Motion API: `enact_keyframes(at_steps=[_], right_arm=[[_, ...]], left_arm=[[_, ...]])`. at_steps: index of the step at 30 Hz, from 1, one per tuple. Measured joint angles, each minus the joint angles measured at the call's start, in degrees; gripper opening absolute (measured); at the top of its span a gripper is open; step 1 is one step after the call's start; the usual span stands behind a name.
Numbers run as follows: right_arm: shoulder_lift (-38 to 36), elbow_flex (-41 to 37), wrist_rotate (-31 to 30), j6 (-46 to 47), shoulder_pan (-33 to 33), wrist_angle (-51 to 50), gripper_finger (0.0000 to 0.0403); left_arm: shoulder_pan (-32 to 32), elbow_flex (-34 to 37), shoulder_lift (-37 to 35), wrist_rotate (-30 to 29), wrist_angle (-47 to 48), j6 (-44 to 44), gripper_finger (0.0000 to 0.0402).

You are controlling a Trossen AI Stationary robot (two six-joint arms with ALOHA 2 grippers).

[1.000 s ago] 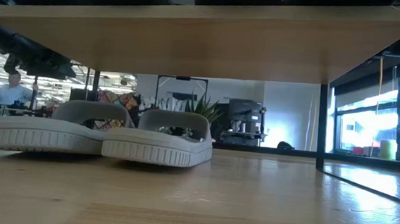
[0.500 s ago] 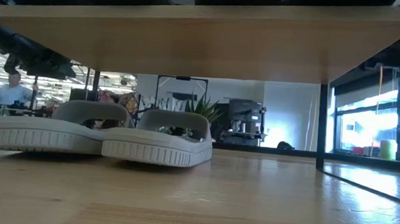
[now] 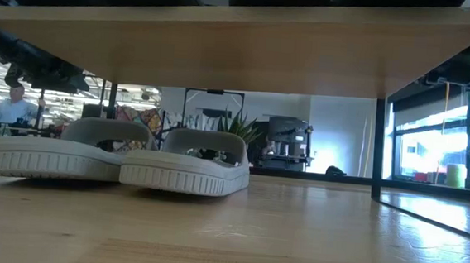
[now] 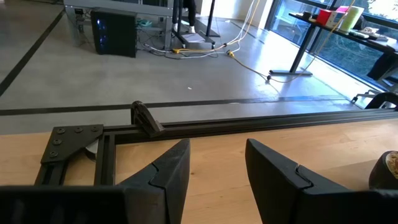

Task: Pick and place slides into the shelf
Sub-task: Return to Home Position

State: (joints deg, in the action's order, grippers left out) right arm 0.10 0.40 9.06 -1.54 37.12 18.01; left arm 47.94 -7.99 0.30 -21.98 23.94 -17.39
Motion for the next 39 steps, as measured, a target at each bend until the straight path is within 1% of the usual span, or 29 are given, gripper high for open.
enact_keyframes(at_steps=[3, 7, 13, 39], right_arm=[[0.0, 0.0, 0.0, 0.1, 0.0, -2.3, 0.0165], [0.0, 0.0, 0.0, 2.7, 0.0, -8.2, 0.0165], [0.0, 0.0, 0.0, 2.7, 0.0, -15.6, 0.0165], [0.4, 0.0, -0.1, 2.6, 0.0, -15.6, 0.0165]], left_arm=[[0.0, 0.0, 0.0, 0.0, 0.0, 0.0, 0.0147], [0.0, 0.0, 0.0, 0.0, 0.0, 0.0, 0.0147], [0.0, 0.0, 0.0, 0.0, 0.0, 0.0, 0.0147], [0.0, 0.0, 0.0, 0.0, 0.0, 0.0, 0.0147]])
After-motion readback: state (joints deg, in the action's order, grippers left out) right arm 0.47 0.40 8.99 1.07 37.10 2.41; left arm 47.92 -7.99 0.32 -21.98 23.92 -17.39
